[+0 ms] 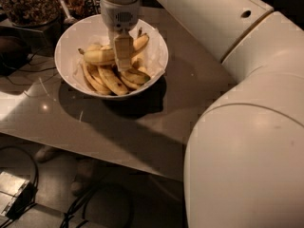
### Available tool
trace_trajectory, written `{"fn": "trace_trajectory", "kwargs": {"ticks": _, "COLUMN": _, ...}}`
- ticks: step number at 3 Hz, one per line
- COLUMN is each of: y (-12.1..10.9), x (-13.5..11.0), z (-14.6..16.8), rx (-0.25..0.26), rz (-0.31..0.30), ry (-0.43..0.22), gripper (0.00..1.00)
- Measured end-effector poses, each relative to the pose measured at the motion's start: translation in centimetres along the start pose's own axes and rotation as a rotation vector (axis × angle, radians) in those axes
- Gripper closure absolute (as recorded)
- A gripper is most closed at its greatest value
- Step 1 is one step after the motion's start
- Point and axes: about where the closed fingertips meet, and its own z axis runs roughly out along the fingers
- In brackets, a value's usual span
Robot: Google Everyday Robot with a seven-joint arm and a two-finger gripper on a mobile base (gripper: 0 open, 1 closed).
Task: Pick banana from white bowl
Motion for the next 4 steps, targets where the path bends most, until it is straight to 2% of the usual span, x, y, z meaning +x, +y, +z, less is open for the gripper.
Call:
{"fn": "trace_trajectory", "kwargs": {"ticks": 1, "y": 0.0, "x": 0.0, "z": 0.0, "rx": 0.0, "rz": 0.0, "ry": 0.0, "gripper": 0.91}}
{"fn": "trace_trajectory", "kwargs": {"ticks": 2, "y": -0.6, "x": -0.3, "z": -0.2, "rx": 0.035, "rz": 0.004, "ry": -0.019, "gripper": 1.0}}
{"fn": "trace_trajectory", "kwargs": {"ticks": 3, "y": 0.4, "x": -0.2, "z": -2.0, "rx": 0.067, "rz": 0.024, "ry": -0.056, "gripper": 1.0}}
{"fn": "trace_trajectory", "kwargs": {"ticks": 4, "y": 3.1, "x": 0.3, "z": -4.0, "rx": 0.088, "rz": 0.06, "ry": -0.124, "gripper": 1.0}}
